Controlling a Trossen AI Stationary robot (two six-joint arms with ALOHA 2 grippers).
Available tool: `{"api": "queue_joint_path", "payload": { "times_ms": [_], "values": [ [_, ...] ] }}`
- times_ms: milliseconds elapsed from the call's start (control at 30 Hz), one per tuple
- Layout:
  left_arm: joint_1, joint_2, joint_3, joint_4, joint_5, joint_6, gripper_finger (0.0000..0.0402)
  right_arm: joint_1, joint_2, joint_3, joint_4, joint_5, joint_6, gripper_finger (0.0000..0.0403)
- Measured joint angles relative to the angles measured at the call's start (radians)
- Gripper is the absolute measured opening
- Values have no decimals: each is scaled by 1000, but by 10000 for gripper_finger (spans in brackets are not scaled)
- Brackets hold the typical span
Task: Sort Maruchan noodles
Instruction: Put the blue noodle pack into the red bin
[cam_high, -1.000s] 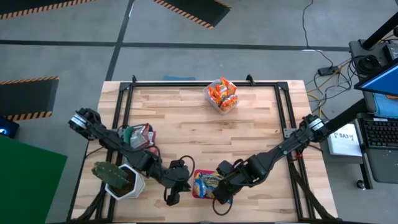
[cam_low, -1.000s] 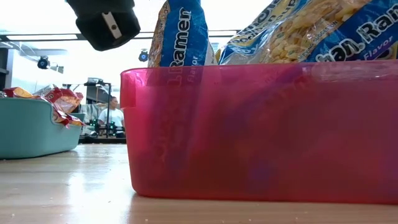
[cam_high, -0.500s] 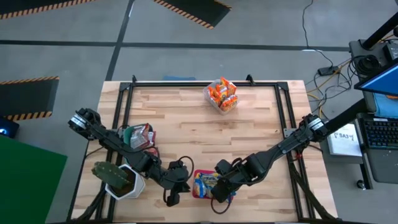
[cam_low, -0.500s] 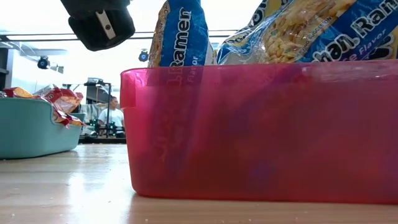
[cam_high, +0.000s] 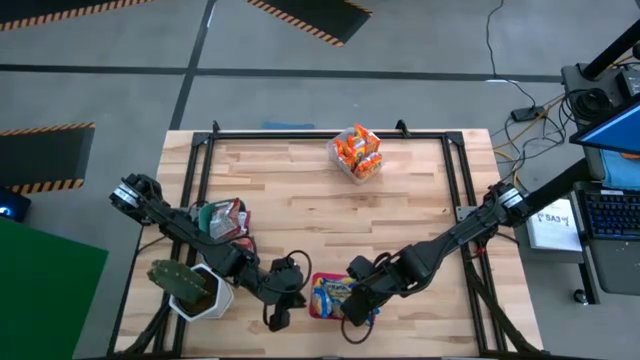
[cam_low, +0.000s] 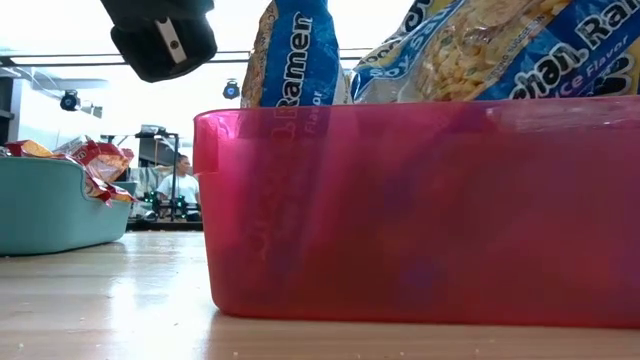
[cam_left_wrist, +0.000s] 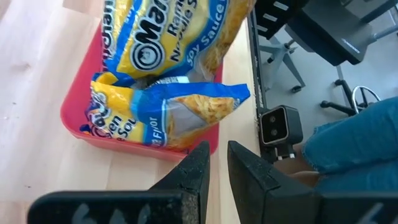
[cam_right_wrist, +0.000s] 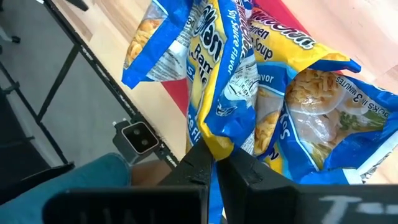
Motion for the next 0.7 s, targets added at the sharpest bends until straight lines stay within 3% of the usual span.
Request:
{"api": "queue_joint_path", "payload": {
  "times_ms": [333, 700],
  "values": [
    [0, 0, 0, 0, -11, 2, 39, -1, -34, 0, 1, -3, 47, 9],
    [-2, 0, 2, 8, -11, 4, 39, -11, -50, 2, 5, -114, 148, 9]
  ]
}}
